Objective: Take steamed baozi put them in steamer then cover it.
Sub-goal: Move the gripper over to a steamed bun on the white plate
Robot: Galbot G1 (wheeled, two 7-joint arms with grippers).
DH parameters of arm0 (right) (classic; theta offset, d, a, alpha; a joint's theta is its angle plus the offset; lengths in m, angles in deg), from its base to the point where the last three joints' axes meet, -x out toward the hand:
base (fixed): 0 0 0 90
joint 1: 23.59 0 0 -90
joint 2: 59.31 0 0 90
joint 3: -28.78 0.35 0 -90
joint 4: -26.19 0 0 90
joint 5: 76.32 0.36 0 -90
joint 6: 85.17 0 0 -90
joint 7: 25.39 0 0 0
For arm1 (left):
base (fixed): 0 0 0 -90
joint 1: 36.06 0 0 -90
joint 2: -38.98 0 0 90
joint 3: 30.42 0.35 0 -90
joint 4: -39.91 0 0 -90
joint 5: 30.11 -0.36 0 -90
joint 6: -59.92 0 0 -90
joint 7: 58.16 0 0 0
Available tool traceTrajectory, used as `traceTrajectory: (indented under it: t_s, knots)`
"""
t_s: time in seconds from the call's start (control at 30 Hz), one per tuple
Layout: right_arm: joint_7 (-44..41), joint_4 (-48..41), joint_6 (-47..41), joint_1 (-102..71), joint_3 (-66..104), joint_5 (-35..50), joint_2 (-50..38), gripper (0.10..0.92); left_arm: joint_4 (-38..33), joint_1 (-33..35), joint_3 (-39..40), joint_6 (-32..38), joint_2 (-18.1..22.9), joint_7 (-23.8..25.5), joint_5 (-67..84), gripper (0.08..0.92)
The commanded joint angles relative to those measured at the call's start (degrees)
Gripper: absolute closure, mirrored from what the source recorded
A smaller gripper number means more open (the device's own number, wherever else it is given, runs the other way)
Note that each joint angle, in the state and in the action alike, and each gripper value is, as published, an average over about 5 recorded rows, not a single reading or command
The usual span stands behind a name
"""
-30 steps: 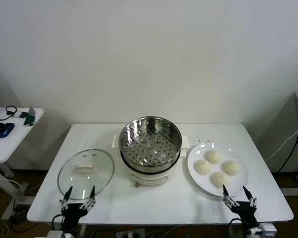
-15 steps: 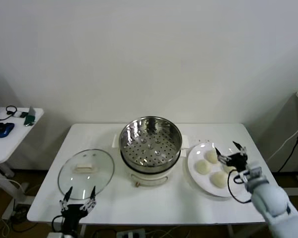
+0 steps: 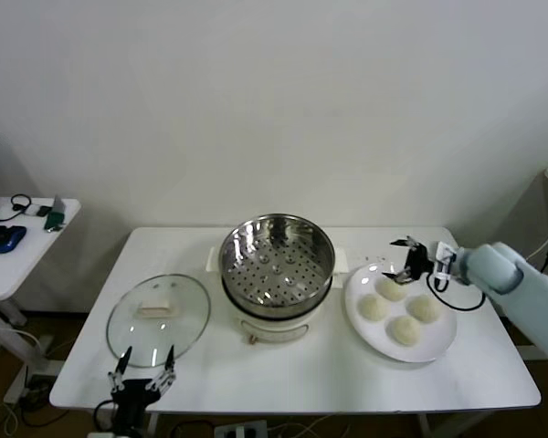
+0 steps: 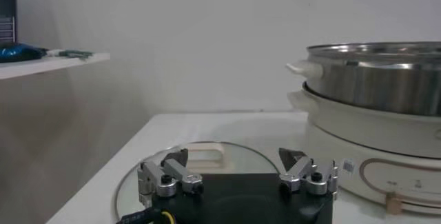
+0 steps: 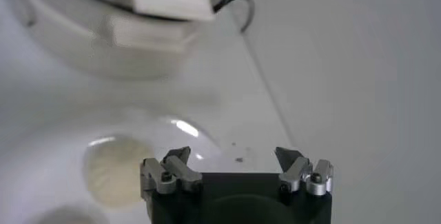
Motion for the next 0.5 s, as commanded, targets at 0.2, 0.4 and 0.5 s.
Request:
traceTrajectory:
  t_s: [0.2,0.4,0.5]
  knots:
    - [-13.2,-18.5,1.9,17.5,-26.0,2.7,11.4,0.203,0.8,-0.1,-0.2,0.3,0.1,0.0,0.2,0.177]
    - [-11.4,-24.8,1.7,11.5,-20.7,-0.8,16.0,0.203,1.7,-0.3,-0.9,0.5,-0.1,0.0,0.2,0.177]
    - [-10.6,-25.8,1.5,9.7,-19.2,-1.0,17.4,0.203,2.1,-0.3,-1.2,0.5,-0.2,0.0,0.3,0.177]
